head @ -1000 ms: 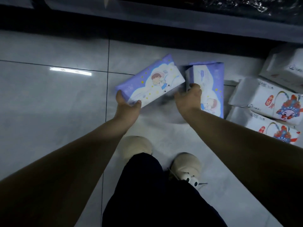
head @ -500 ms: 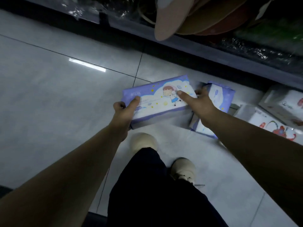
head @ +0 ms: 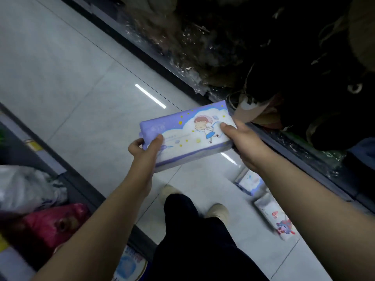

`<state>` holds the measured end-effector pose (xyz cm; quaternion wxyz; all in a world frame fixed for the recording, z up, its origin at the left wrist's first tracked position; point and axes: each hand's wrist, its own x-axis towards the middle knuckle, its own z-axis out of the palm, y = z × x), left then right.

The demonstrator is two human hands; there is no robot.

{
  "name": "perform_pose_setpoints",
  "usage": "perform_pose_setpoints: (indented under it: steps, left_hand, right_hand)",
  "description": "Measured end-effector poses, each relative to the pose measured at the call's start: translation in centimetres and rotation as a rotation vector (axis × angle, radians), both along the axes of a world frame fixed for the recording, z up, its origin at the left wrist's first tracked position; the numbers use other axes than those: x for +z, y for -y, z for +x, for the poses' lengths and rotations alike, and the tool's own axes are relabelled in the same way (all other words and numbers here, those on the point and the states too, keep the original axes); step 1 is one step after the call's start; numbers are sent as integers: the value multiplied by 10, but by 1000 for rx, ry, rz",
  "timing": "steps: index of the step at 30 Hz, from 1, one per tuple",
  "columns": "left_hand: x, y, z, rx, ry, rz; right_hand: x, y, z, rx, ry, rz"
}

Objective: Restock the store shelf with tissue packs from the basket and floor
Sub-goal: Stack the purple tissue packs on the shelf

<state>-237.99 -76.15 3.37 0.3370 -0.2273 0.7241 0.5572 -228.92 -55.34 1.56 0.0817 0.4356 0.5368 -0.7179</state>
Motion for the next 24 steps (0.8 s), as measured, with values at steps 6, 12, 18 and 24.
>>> perform_pose_setpoints:
  steps: [6, 12, 18, 24]
  left_hand:
    - [127, 49, -46, 111, -136, 70]
    - [218, 114, -96, 172, -312, 66]
    - [296, 182, -137, 330, -505, 41]
    - [371, 244, -176, 595, -699, -12]
  right_hand:
    - [134, 32, -75, 124, -130, 17]
    - [233, 85, -148, 329, -214, 59]
    - [311, 155, -223, 490, -398, 85]
    - [380, 225, -310, 672, -595, 75]
